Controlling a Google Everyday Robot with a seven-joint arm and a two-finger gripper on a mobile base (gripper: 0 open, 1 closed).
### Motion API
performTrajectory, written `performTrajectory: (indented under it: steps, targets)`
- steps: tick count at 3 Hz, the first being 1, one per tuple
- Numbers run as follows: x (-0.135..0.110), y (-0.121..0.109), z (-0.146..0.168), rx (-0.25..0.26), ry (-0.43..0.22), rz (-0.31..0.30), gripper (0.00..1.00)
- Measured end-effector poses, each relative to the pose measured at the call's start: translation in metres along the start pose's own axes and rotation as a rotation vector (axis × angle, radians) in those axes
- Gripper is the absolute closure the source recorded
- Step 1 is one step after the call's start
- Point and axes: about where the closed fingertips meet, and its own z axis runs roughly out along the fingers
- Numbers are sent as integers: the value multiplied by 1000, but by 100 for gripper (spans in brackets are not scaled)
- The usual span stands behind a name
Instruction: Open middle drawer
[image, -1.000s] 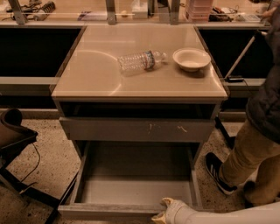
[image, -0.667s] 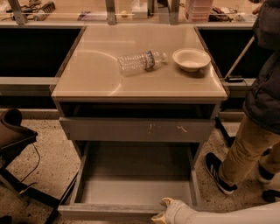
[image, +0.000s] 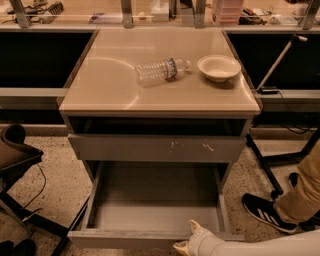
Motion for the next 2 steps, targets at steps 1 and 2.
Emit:
performTrajectory:
  steps: [1,2]
  targets:
    - [0,0,0,0,0,0,0]
    - [0,0,0,0,0,0,0]
